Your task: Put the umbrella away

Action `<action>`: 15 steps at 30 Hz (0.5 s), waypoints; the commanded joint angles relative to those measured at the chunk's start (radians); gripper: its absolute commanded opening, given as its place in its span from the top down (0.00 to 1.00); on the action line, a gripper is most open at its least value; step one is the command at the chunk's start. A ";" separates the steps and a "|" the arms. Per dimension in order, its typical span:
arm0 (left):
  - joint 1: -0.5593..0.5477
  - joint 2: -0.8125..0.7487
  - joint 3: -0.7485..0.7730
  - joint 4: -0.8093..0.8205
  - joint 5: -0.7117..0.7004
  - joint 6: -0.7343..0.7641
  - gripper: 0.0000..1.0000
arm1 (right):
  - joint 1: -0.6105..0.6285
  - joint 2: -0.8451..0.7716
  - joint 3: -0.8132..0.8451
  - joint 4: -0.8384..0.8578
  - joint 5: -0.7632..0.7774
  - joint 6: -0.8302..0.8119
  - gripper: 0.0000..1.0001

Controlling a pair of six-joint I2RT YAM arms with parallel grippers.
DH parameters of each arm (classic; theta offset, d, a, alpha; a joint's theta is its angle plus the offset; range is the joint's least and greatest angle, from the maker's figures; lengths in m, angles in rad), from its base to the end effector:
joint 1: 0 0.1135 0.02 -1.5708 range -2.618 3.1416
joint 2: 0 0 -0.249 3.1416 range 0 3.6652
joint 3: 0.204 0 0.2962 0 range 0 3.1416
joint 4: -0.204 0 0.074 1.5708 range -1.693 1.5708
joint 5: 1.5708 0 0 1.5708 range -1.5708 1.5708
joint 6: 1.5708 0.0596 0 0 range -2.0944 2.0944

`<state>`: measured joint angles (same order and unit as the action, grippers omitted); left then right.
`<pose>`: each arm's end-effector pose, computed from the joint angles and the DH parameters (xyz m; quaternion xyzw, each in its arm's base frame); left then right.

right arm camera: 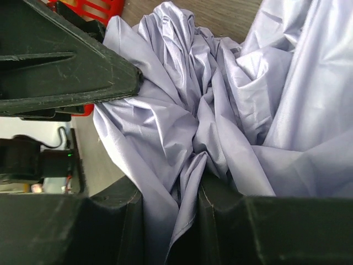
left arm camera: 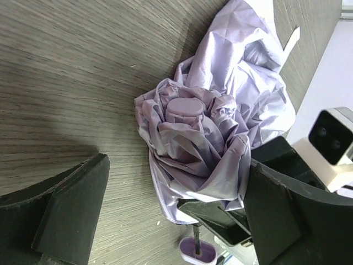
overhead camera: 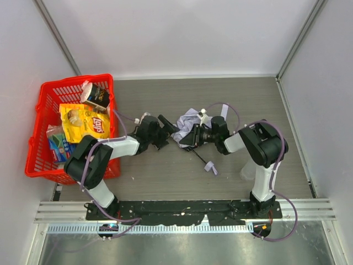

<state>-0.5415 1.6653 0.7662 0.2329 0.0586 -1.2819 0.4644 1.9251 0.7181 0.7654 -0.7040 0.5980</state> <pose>0.3203 -0.1968 0.0892 -0.3133 0.8428 -0.3615 0.2467 0.3168 0.2018 0.0463 -0.1311 0.8036 0.5056 0.2855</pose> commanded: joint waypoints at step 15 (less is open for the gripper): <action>-0.097 0.165 0.076 -0.104 -0.049 -0.092 0.04 | -0.086 0.265 0.116 0.000 -0.222 0.453 0.99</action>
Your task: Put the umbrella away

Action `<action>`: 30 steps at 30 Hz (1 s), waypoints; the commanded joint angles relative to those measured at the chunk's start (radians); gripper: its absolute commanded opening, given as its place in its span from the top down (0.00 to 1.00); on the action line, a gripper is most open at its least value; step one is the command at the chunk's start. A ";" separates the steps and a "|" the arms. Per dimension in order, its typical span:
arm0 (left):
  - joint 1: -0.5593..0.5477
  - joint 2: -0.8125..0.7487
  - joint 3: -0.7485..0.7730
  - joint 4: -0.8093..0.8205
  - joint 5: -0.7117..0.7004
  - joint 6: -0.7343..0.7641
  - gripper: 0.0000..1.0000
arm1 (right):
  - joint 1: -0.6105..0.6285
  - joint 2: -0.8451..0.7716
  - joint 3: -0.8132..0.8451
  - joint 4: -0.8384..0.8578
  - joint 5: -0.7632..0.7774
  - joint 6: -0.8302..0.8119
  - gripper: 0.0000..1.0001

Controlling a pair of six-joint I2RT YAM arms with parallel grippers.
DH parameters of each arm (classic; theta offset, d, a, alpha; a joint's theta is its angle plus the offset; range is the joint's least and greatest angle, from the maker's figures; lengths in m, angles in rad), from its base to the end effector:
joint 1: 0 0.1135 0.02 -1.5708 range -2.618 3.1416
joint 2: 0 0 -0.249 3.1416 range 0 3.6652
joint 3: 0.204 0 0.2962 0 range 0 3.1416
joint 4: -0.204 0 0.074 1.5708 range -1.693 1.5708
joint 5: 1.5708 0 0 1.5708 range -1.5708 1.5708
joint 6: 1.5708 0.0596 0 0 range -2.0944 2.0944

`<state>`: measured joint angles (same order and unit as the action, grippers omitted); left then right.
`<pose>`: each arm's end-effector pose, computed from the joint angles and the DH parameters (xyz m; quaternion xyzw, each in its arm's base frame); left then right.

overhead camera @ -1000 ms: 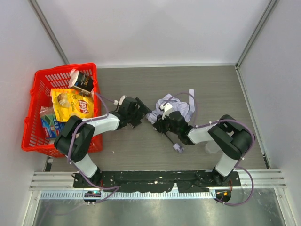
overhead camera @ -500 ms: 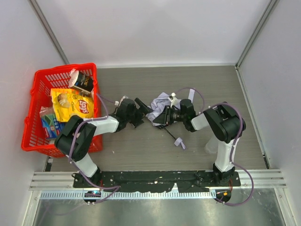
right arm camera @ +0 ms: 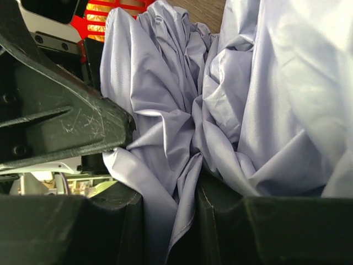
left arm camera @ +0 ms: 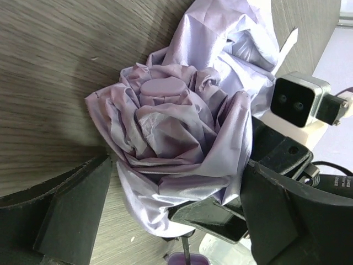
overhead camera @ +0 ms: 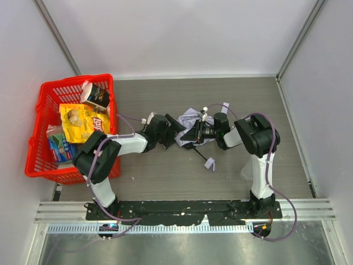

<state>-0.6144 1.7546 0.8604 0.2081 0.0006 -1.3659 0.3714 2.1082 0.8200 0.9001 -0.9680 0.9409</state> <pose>0.3246 -0.2291 0.0851 -0.3315 0.8407 -0.3581 0.2346 0.3416 0.1857 0.0248 -0.0425 0.7781 0.6071 0.1553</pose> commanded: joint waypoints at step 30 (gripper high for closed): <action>-0.005 0.069 0.029 -0.241 0.062 0.114 1.00 | 0.082 -0.477 0.203 -1.103 0.646 -0.657 0.29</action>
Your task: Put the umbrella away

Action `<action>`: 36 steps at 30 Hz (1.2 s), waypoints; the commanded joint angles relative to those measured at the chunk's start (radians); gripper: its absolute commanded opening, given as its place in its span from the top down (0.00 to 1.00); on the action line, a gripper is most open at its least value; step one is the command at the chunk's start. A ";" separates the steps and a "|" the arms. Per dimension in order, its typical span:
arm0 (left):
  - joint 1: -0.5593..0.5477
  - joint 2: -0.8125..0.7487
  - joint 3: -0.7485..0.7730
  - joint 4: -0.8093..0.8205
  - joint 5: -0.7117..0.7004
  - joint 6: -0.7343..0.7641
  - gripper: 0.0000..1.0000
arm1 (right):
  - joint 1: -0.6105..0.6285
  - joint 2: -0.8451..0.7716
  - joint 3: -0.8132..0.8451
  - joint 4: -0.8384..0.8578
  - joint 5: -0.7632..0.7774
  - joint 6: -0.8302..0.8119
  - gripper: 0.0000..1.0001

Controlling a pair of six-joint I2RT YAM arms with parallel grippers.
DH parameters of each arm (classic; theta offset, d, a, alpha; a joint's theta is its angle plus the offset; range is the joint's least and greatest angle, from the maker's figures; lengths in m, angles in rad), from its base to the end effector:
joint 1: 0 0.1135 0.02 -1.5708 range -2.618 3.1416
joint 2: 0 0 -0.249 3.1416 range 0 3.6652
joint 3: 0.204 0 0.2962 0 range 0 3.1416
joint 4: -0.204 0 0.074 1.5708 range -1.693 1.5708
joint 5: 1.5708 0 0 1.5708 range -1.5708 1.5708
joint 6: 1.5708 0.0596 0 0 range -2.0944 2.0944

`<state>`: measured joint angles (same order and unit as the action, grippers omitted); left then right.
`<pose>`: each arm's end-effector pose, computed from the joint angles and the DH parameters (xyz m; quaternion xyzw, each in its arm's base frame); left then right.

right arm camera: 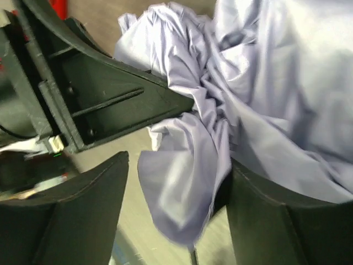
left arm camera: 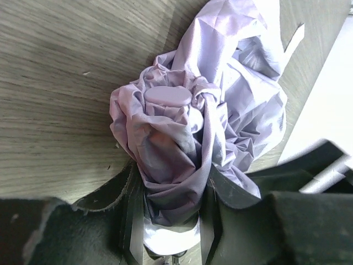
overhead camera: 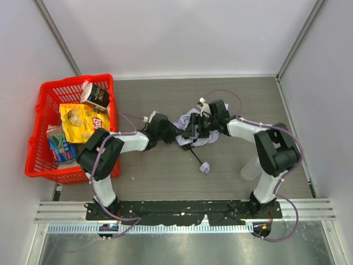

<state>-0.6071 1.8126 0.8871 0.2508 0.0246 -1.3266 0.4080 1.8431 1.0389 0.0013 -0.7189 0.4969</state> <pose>0.3329 -0.2330 0.0762 -0.3123 0.8454 -0.3628 0.2369 0.3644 0.2003 0.1005 -0.0931 0.8729 0.4466 0.1728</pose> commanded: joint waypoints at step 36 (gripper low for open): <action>-0.062 -0.021 0.064 -0.573 -0.049 -0.161 1.00 | 0.606 0.041 -0.301 0.649 1.527 -0.741 0.68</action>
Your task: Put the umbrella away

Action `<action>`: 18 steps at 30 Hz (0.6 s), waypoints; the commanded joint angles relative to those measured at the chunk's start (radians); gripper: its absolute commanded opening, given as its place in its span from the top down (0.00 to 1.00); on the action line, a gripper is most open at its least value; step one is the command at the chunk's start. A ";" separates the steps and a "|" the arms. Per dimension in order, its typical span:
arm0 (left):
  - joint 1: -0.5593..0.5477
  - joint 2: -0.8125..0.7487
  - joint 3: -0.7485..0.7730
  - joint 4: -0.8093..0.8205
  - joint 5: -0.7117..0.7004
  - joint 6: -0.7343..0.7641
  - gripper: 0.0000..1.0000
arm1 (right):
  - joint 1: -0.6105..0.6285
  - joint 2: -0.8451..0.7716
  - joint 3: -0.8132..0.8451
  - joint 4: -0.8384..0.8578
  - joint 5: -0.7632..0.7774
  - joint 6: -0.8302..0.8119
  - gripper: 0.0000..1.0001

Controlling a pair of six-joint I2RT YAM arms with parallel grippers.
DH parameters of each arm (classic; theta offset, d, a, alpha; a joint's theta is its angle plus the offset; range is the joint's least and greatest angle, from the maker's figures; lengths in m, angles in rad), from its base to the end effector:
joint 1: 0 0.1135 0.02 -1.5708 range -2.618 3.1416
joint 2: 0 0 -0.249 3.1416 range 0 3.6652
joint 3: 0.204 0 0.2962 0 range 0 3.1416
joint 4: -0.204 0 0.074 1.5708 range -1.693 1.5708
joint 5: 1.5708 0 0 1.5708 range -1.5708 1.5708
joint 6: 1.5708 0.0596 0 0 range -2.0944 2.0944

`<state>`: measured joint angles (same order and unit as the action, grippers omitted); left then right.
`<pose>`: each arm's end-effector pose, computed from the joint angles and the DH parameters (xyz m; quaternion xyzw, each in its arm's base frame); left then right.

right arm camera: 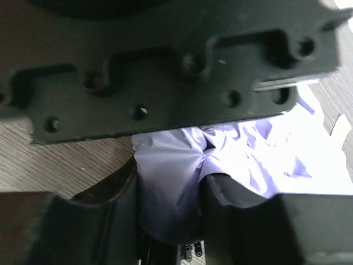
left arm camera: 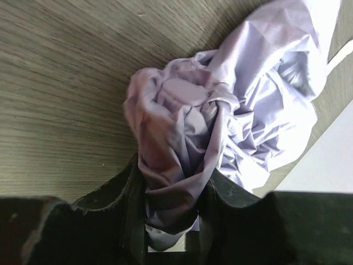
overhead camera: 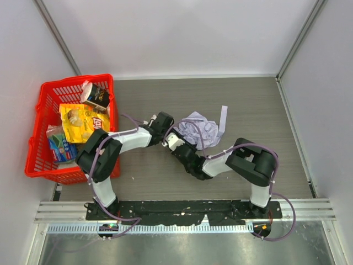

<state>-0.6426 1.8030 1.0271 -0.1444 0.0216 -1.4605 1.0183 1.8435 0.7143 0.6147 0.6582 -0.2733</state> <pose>0.3253 -0.2451 0.0892 -0.3736 0.8708 -0.2825 0.1497 0.2256 0.2965 0.0571 -0.3619 0.7508 -0.0865 0.5458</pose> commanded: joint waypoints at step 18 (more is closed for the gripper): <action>0.049 -0.249 -0.289 0.338 -0.114 0.137 0.00 | -0.285 -0.061 -0.142 -0.049 -0.727 0.433 0.99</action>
<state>-0.6357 1.6226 0.7574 0.1486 -0.0666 -1.4212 0.8021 1.7618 0.6331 0.6838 0.1883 -0.0307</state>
